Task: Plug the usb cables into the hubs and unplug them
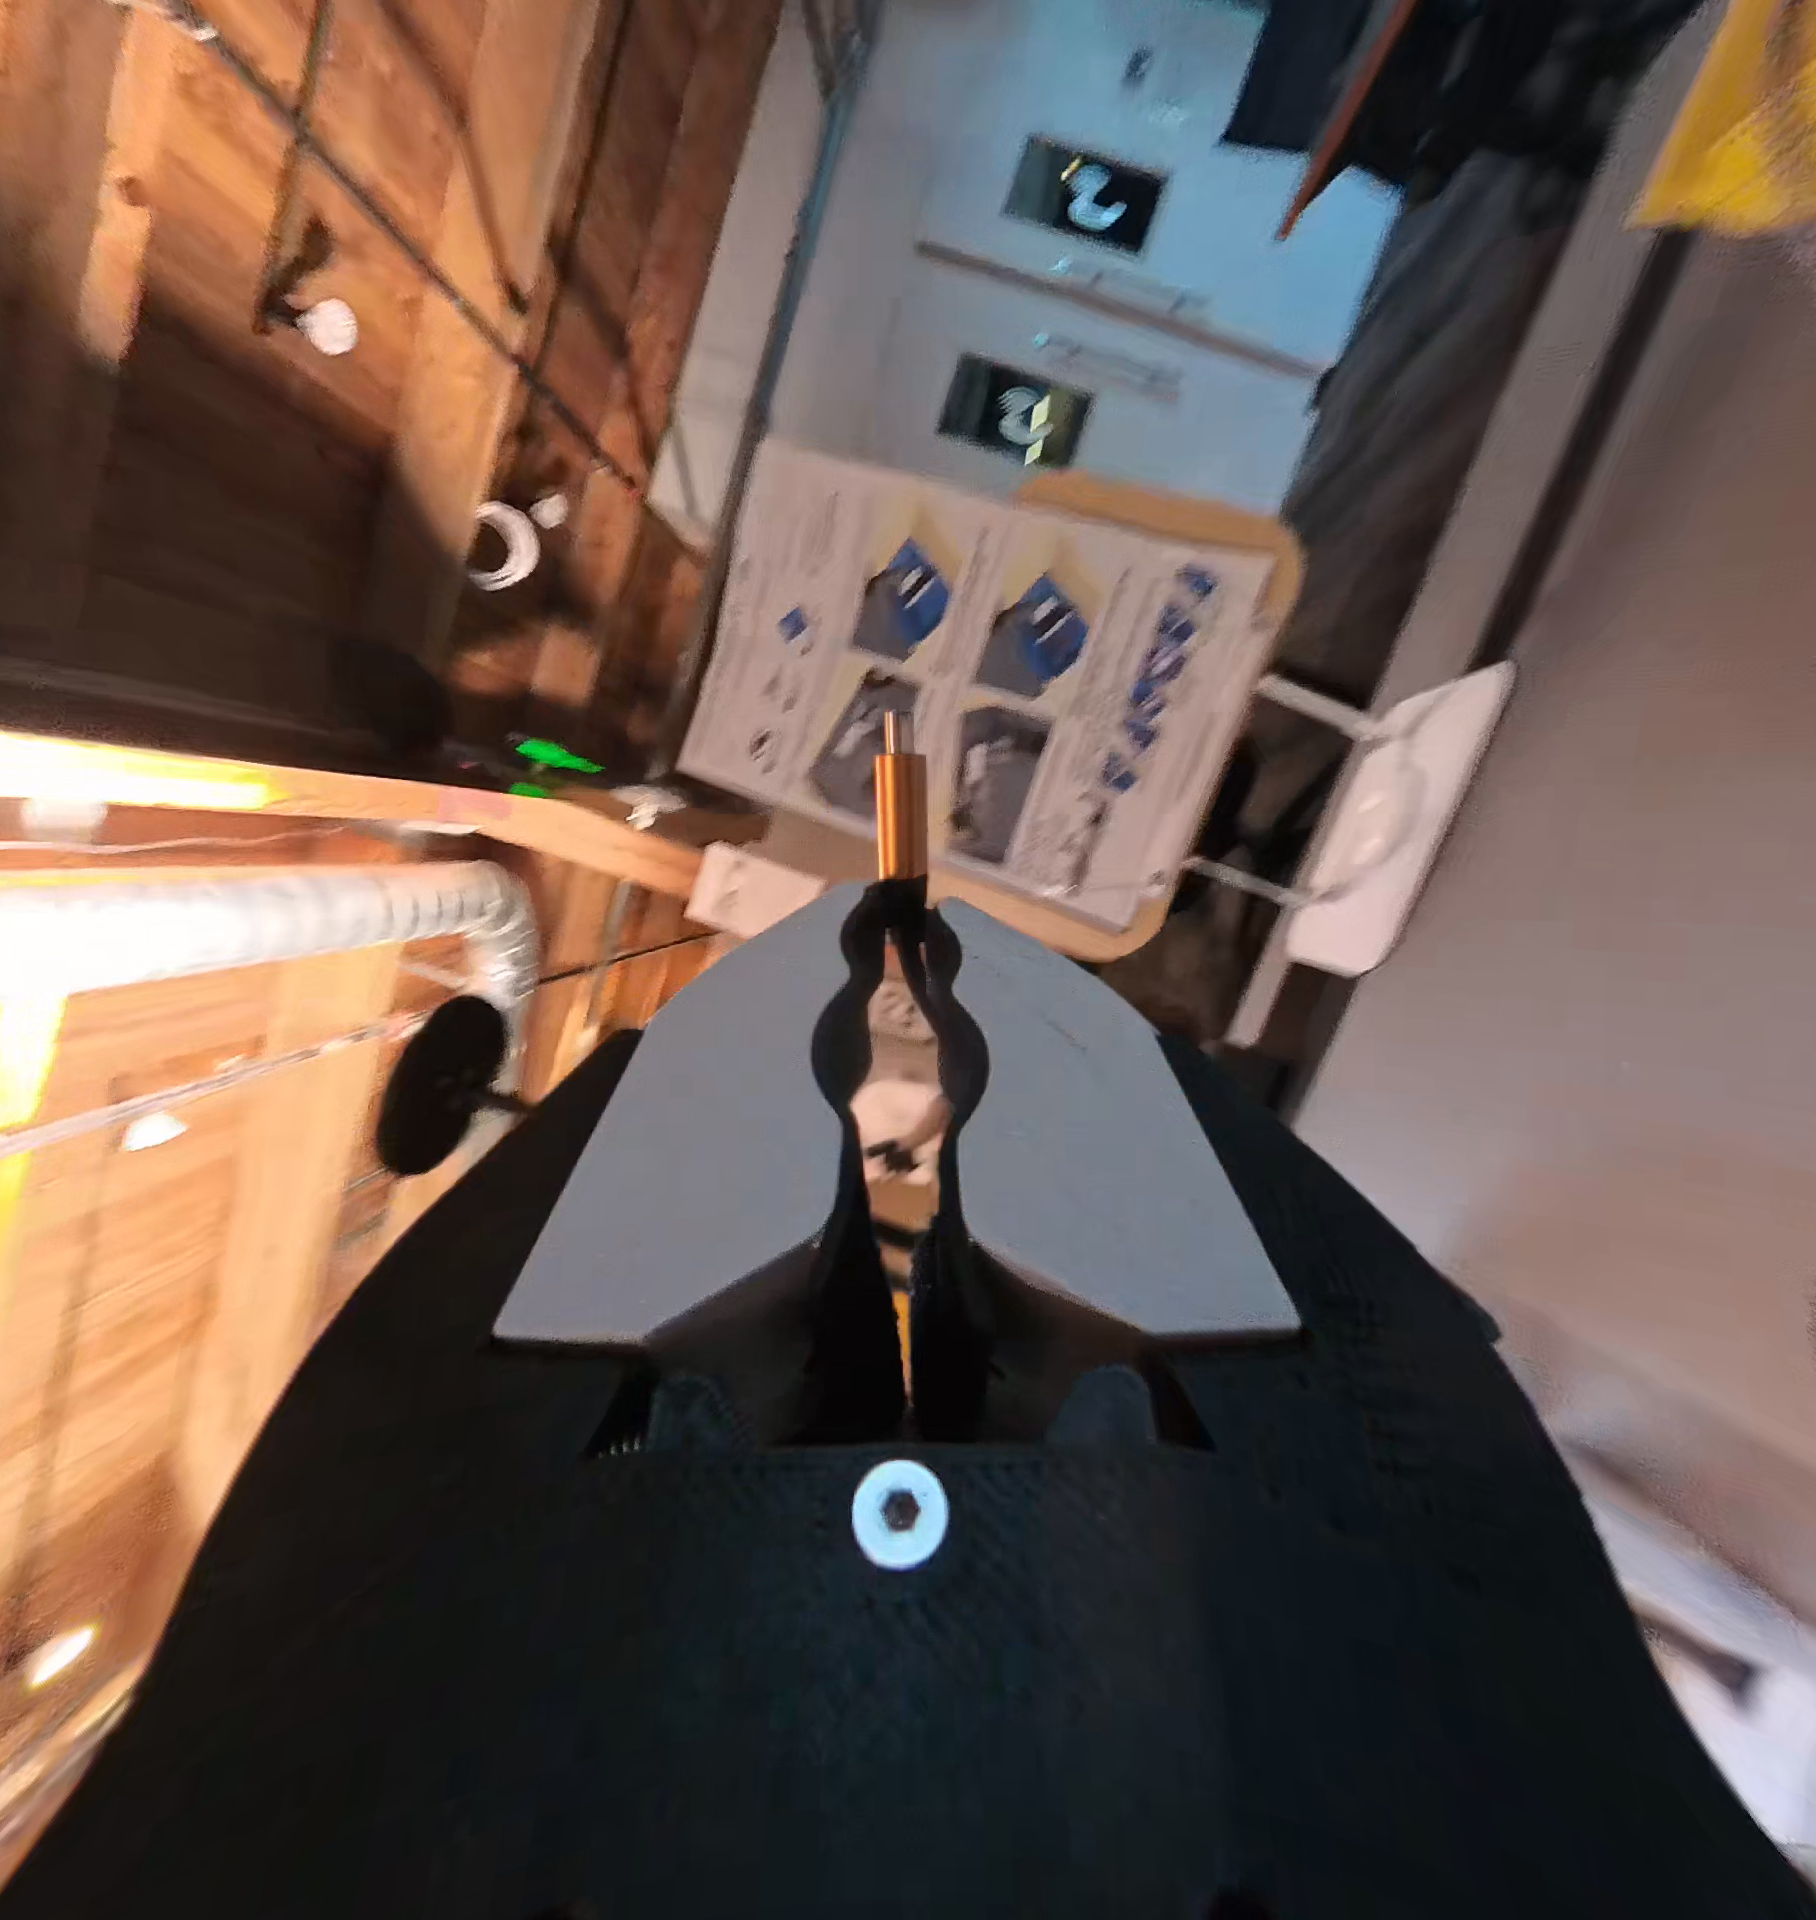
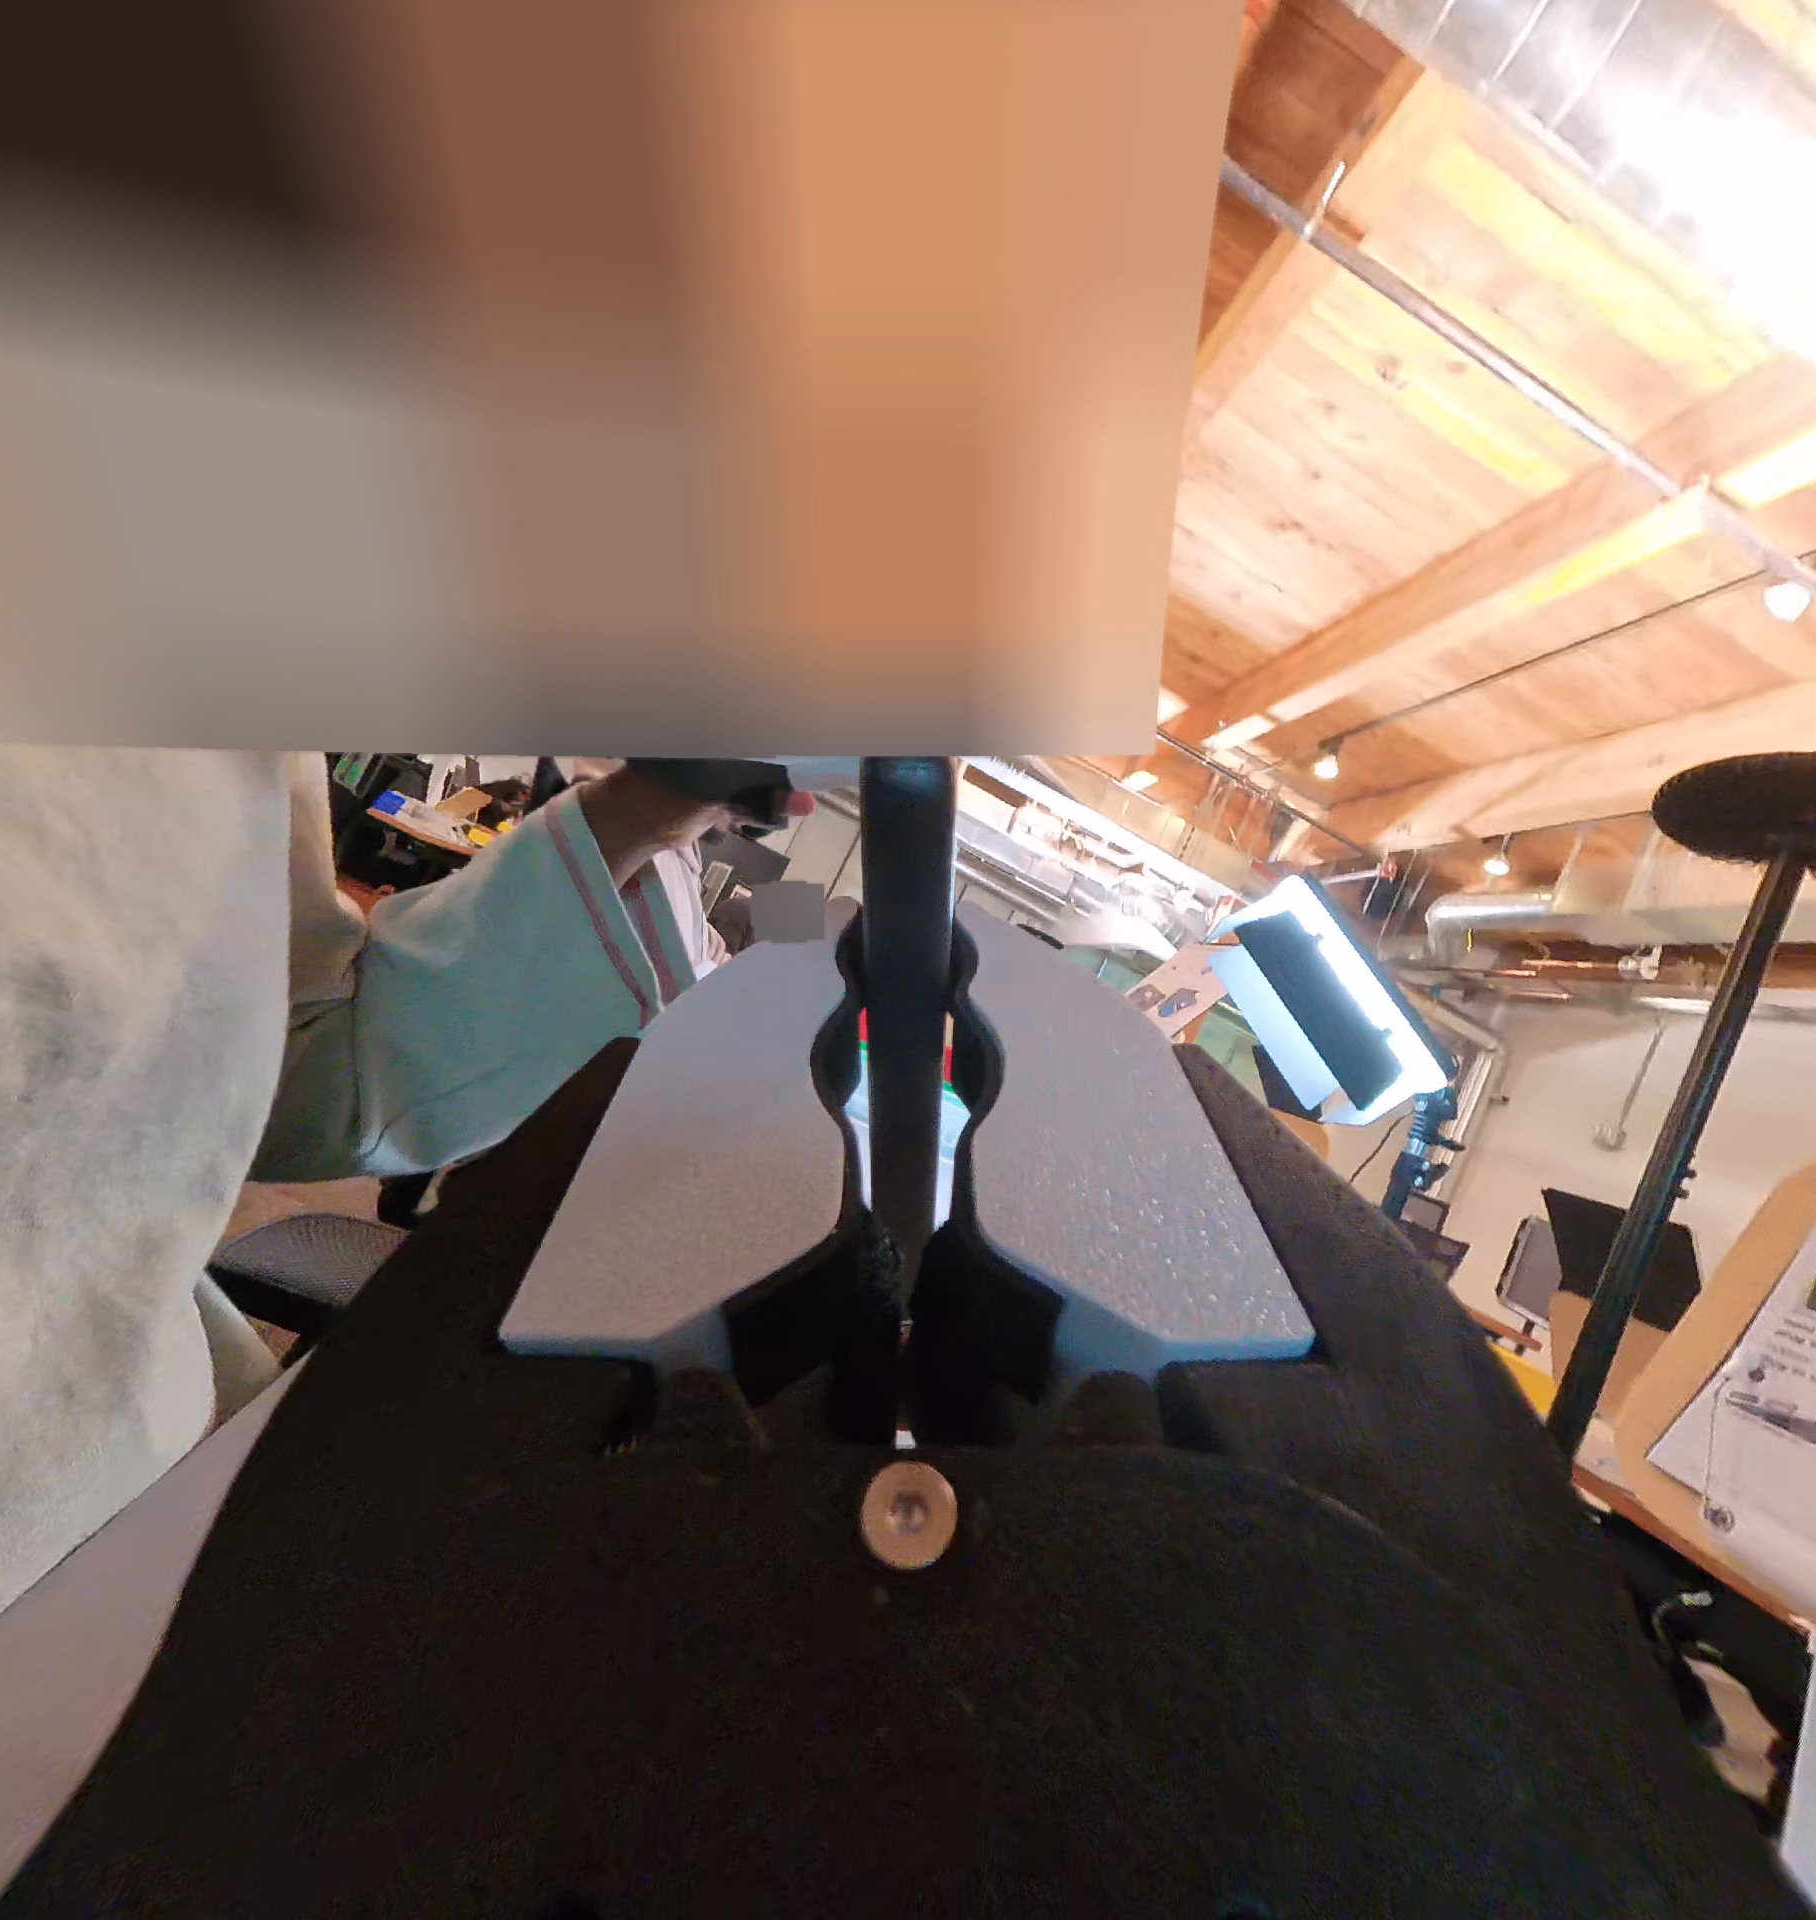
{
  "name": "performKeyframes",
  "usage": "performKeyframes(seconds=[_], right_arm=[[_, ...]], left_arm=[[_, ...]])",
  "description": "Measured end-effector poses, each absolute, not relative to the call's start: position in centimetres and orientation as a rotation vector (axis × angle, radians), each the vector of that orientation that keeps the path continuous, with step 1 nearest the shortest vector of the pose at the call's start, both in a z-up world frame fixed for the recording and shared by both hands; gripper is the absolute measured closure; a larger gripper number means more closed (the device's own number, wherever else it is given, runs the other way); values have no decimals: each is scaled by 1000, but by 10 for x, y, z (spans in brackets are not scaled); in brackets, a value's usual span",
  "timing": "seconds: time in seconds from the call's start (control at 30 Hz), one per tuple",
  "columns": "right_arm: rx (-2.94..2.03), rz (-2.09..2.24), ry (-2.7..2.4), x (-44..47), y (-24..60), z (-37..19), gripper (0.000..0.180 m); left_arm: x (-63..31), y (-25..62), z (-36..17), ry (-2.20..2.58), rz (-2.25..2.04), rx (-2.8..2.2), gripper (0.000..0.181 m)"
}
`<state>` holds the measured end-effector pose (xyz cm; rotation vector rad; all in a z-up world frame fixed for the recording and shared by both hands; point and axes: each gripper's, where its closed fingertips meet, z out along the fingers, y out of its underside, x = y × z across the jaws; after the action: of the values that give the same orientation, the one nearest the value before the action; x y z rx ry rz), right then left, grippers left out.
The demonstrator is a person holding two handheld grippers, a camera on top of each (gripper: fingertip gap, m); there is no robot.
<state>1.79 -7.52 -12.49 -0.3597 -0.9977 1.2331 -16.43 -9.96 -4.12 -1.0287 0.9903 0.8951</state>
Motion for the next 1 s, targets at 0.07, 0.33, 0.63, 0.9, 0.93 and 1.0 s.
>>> performKeyframes(seconds=[0.07,0.33,0.63,0.9,0.93,1.0], right_arm=[[-350,1219,-1011,17,-77,-125,167],[-387,887,-1264,-5,-85,-138,167],[-408,312,-1517,-32,-92,-152,167],[-404,169,-1561,-37,-92,-153,167],[-407,151,-1570,-38,-91,-153,167],[-420,142,-1576,-38,-90,-154,167]], left_arm=[[-136,-107,-55,1065,772,-1047,174],[-68,-116,-131,1387,437,-1203,173],[-54,-97,-162,1459,616,-1165,173],[-54,-95,-159,1480,742,-1093,173],[-55,-94,-159,1480,761,-1085,173],[-55,-94,-158,1475,792,-1068,173]])
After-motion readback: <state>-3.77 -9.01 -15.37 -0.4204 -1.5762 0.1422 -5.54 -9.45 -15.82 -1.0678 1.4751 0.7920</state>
